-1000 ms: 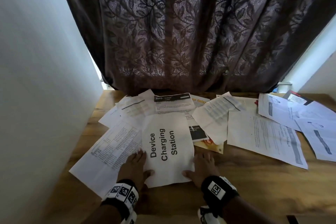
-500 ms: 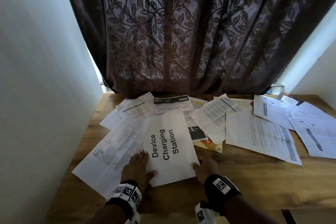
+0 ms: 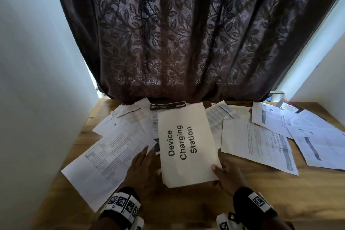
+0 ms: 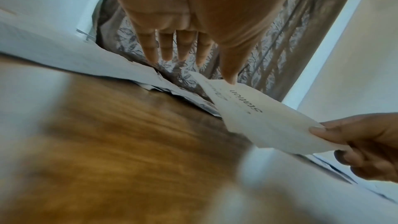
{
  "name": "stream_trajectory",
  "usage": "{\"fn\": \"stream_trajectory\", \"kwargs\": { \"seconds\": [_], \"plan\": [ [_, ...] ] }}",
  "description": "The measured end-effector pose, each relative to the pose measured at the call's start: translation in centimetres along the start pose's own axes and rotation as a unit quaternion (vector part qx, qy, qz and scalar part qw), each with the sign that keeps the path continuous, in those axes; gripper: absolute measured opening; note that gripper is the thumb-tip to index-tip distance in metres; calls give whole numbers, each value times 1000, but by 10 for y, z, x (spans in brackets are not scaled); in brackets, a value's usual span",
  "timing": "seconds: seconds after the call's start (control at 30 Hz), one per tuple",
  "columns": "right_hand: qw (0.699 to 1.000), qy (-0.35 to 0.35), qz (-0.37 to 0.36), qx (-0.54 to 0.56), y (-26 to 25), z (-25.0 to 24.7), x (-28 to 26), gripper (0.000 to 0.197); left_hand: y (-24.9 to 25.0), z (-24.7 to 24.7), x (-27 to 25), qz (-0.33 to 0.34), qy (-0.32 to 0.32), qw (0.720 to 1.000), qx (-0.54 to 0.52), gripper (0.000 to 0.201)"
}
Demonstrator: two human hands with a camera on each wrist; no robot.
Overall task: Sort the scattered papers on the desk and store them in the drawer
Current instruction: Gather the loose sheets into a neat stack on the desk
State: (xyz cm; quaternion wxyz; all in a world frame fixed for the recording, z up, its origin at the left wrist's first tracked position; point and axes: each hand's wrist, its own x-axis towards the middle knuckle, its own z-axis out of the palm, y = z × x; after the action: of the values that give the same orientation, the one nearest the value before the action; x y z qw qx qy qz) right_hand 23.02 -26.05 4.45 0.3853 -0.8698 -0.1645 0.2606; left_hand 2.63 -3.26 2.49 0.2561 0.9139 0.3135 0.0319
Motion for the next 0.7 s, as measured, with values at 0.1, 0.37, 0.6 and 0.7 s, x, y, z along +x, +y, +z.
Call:
{"fn": "stream_trajectory", "kwargs": {
  "seconds": [0.1, 0.37, 0.6, 0.7],
  "plan": [
    [998, -52, 21, 28, 15, -12, 0, 13, 19, 17, 12, 23, -32, 998, 55, 100],
    [979, -135, 24, -154, 43, -53, 13, 18, 55, 44, 19, -14, -182, 975, 129, 100],
    [950, -109, -218, -196, -10, -25, 57, 31, 51, 43, 21, -59, -193, 972, 124, 100],
    [894, -232, -331, -193, -38, 34, 76, 59, 54, 48, 19, -113, -184, 976, 36, 102]
  ]
}}
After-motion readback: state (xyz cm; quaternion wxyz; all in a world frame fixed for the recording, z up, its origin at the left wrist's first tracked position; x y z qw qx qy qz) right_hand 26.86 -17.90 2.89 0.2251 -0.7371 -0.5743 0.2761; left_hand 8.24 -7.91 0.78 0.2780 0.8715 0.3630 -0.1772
